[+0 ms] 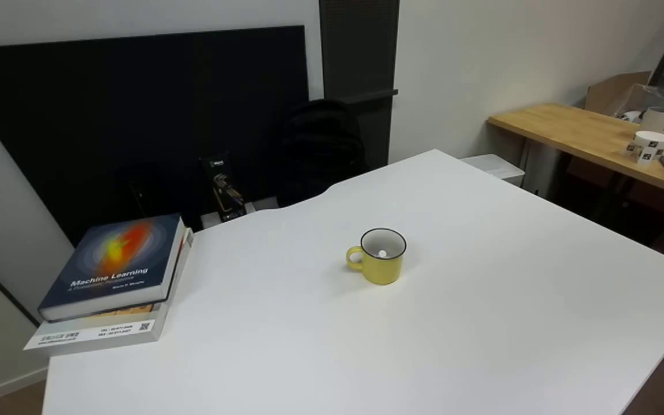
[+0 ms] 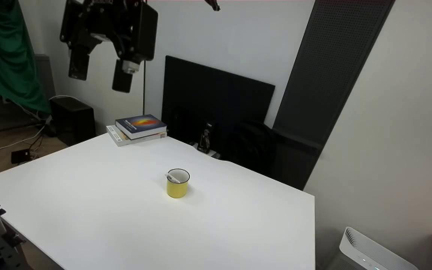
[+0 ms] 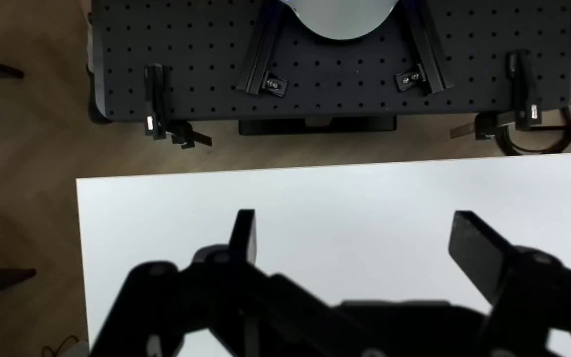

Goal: Take the marker out of the cup and put it on the table

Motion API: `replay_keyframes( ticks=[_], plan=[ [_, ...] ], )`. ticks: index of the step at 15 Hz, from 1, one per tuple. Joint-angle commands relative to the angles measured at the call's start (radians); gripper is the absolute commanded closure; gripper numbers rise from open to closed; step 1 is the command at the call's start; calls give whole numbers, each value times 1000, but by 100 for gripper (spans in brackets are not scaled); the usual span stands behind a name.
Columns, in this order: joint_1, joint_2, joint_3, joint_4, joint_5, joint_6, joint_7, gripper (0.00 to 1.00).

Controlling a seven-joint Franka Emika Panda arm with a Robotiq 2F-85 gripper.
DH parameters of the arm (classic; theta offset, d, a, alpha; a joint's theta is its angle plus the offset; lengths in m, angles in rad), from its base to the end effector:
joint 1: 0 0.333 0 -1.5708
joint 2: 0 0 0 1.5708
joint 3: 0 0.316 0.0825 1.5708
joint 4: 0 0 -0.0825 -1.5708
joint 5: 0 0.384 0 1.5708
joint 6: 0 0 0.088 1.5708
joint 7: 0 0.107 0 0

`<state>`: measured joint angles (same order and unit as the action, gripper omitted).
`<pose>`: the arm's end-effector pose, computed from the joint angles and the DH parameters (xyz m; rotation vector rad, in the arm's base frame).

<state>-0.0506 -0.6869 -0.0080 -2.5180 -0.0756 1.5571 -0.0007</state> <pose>0.3105 -0.0266 0.4840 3.0494 -0.0701 -0.4234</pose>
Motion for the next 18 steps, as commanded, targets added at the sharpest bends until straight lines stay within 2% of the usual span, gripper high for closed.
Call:
replay_keyframes(
  ticks=[1,4,10,14,18],
  plan=[
    [9,19,-15,-13,-8,37,-12,0],
    [-4,95,-35,-35,-12,137,-17,0],
    [-13,300,-87,-65,27,413,-49,0],
    [-26,433,-90,-55,26,568,-31,0],
    [-32,554,-93,-34,77,695,5,0]
  ],
)
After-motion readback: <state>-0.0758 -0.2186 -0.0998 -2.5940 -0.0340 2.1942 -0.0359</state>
